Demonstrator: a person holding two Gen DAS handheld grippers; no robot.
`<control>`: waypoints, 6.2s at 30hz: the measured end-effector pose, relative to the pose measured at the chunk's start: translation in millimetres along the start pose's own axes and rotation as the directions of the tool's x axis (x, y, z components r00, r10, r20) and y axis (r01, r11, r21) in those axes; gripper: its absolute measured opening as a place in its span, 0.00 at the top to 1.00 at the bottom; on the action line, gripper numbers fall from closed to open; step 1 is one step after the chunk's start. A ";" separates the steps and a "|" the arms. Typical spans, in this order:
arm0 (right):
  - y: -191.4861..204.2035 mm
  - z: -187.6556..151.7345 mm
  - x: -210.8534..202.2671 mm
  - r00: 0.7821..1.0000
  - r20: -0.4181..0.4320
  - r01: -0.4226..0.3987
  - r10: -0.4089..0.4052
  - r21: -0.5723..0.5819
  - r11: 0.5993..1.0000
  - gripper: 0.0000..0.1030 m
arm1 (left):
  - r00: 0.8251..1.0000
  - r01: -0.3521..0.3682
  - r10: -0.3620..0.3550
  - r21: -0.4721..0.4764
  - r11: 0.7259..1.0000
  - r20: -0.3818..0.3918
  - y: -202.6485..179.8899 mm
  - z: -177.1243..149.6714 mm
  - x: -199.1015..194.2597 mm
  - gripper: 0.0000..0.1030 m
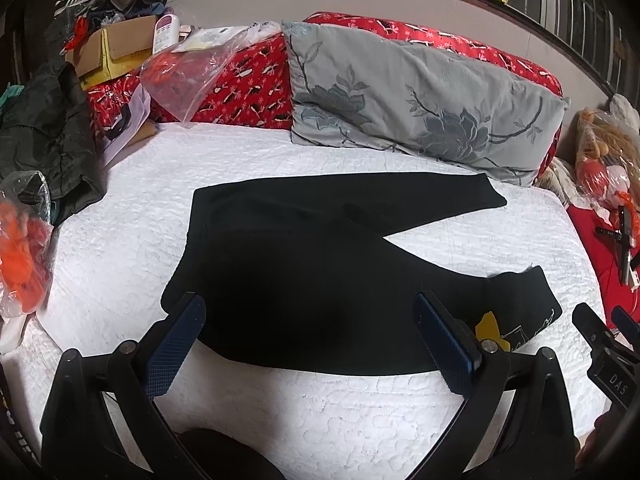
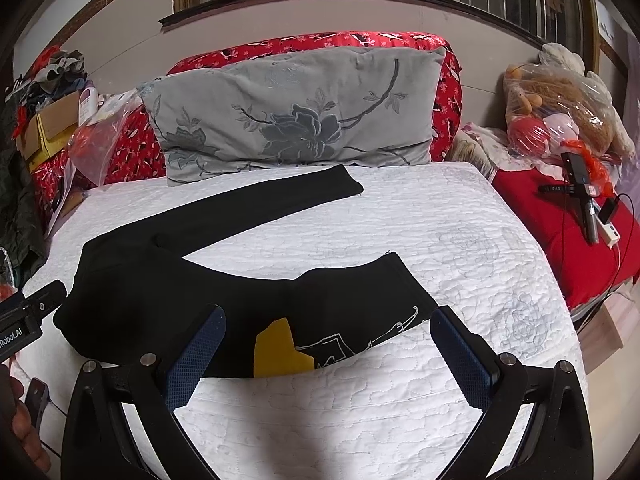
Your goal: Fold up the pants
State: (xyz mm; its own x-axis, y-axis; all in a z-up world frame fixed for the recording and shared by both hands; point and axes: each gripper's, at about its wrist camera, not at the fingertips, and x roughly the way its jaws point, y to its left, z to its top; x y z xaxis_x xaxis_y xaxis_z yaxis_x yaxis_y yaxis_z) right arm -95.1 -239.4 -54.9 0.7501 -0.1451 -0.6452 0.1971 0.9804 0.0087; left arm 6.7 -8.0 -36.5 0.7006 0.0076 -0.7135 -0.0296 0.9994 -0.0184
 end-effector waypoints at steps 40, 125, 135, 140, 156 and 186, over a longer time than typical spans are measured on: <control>2.3 -2.5 34.0 0.997 -0.067 -0.043 0.042 -0.003 0.999 0.00 | 0.996 0.016 -0.016 -0.004 1.000 -0.089 -3.6 1.0 38.4 0.00; -164.8 1.9 36.6 0.930 -0.158 -0.268 0.332 0.326 0.906 0.63 | 0.821 0.259 -0.463 -0.504 0.824 -0.334 141.3 3.1 78.0 0.48; -118.4 -10.0 104.4 0.820 -0.231 -0.300 0.524 0.606 0.736 0.56 | 0.791 0.170 -0.456 -0.571 0.803 -0.407 133.8 -4.9 121.8 0.48; -118.1 -17.1 137.7 0.829 -0.228 -0.203 0.511 0.728 0.655 0.58 | 0.806 0.102 -0.409 -0.579 0.809 -0.428 139.6 0.3 141.3 0.80; -115.9 5.7 148.2 0.812 -0.223 -0.312 0.539 0.614 0.725 0.97 | 0.809 0.123 -0.416 -0.573 0.810 -0.415 161.6 -11.0 124.3 0.91; -154.9 23.0 135.8 0.899 -0.247 -0.225 0.362 0.447 0.865 0.65 | 0.824 0.190 -0.391 -0.450 0.873 -0.410 195.2 46.8 134.5 0.61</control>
State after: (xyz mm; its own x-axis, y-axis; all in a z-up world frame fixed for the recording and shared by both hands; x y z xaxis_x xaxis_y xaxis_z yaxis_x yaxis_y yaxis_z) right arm -9.3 -414.0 -126.3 0.5894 0.2575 -0.7657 0.2840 0.8213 0.4948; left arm 128.5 189.6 -103.3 0.2971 -0.3982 -0.8678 -0.2132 0.8583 -0.4668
